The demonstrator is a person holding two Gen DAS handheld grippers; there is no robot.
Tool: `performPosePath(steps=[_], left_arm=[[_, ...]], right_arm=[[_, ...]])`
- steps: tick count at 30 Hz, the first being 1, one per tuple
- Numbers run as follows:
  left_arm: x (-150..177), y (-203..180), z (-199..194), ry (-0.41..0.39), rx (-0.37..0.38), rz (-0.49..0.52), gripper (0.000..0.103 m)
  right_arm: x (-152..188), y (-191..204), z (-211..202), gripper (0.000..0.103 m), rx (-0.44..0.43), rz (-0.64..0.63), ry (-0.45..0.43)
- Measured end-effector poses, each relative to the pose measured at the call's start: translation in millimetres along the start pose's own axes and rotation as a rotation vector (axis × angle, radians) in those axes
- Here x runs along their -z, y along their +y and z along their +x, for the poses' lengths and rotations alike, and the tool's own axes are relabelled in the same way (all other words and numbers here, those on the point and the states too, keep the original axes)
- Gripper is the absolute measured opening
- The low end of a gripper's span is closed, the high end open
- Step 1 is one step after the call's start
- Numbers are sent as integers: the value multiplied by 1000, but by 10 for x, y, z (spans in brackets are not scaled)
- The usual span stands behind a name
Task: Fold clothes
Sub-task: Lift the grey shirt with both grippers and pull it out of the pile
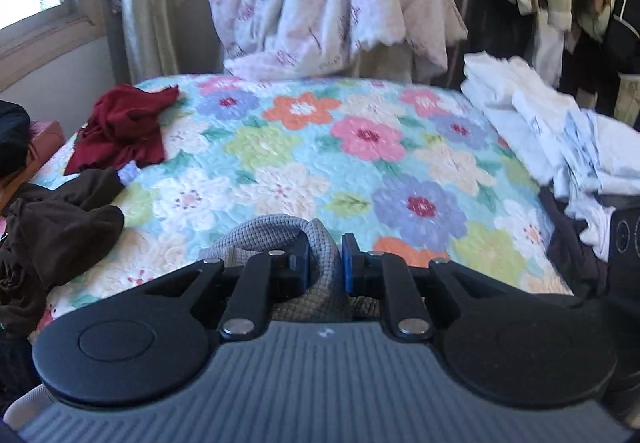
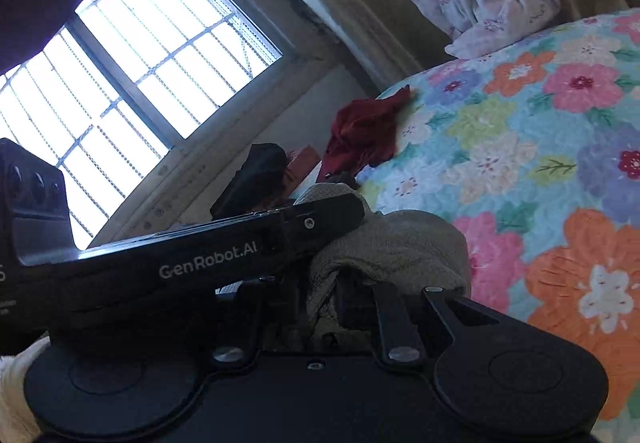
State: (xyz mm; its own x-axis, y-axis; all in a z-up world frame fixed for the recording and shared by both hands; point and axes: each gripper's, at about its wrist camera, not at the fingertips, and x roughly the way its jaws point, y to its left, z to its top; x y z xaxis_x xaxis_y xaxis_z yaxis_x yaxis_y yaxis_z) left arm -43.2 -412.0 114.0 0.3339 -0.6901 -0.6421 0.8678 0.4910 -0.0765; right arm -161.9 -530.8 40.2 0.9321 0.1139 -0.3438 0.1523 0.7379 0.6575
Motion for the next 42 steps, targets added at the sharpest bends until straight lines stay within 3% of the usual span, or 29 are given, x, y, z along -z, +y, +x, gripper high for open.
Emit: performPosePath(steps=[3, 8, 16, 20, 25, 28, 30, 33, 36, 42], left_arm=[[-175, -9, -8, 85, -8, -13, 14], [-327, -192, -148, 91, -84, 164, 14], [-126, -230, -35, -106, -73, -48, 14], [-72, -222, 133, -131, -78, -153, 12], [-47, -242, 260, -133, -114, -215, 8], [131, -398, 216, -169, -98, -285, 8], [279, -525, 235, -179, -92, -318, 8], [491, -589, 372, -160, -104, -375, 8], [636, -651, 503, -123, -146, -342, 8], [874, -702, 862, 45, -106, -345, 8]], right_arm=[[-87, -74, -50, 20, -33, 20, 37], [-381, 41, -99, 20, -79, -96, 121], [-896, -121, -169, 20, -4, -307, 226], [-1150, -397, -268, 19, 25, -350, 250], [-1432, -728, -274, 19, 71, -373, 275], [-1449, -906, -303, 18, 109, -494, 298], [-1510, -1123, -342, 17, 143, -429, 310], [-1531, -1344, -357, 15, 186, -369, 283], [-1483, -1516, -290, 14, 218, -341, 247], [-1360, -1771, -205, 14, 269, -365, 224]])
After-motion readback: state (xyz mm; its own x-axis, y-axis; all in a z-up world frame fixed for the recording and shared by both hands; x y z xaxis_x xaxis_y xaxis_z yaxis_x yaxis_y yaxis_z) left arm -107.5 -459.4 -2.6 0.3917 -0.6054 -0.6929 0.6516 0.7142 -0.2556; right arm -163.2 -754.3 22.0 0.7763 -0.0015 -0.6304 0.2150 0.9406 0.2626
